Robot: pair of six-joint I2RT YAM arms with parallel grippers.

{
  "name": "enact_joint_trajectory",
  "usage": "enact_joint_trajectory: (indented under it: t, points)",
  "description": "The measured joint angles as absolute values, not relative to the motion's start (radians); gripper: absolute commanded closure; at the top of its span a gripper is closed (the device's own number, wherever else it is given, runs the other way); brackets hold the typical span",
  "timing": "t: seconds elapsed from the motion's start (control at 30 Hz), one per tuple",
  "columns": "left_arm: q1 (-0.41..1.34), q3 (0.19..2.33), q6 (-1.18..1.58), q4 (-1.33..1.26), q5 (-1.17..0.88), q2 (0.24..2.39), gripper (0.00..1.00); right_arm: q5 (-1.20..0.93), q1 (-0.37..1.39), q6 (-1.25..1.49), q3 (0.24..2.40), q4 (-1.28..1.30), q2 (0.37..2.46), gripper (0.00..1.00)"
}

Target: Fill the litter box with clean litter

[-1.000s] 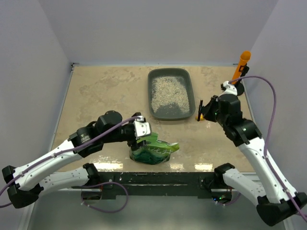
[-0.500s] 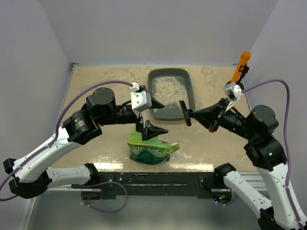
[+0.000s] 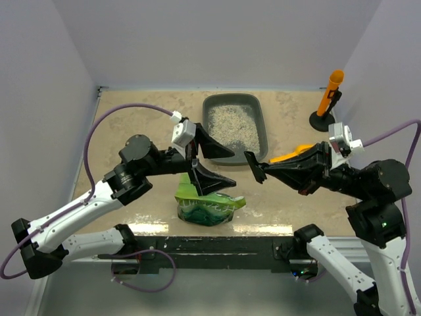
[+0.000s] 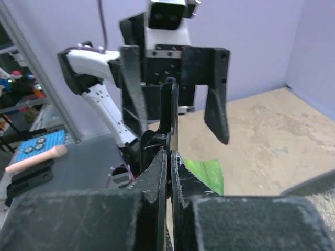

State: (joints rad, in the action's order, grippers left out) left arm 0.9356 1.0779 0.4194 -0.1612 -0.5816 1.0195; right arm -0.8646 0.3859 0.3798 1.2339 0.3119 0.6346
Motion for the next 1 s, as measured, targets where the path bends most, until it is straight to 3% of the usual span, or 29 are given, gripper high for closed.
enact_joint_trajectory:
  t: [0.2,0.5,0.7,0.83,1.0]
  points:
    - [0.901,1.043,0.506,-0.290,-0.586,1.020,0.00,-0.916,0.386,0.460,1.180,0.175,0.634,1.00]
    - [0.900,1.037,0.543,-0.336,-0.545,1.016,0.10,-0.958,0.386,0.566,1.076,0.017,0.676,1.00]
    - [0.900,1.016,0.545,-0.353,-0.548,1.000,0.24,-0.966,0.386,0.616,1.060,-0.068,0.703,1.00]
    - [0.900,1.015,0.554,-0.380,-0.567,1.000,0.42,-0.974,0.386,0.659,1.029,-0.133,0.711,1.00]
    - [0.900,1.011,0.565,-0.416,-0.594,1.003,0.51,-0.987,0.386,0.715,1.000,-0.207,0.731,1.00]
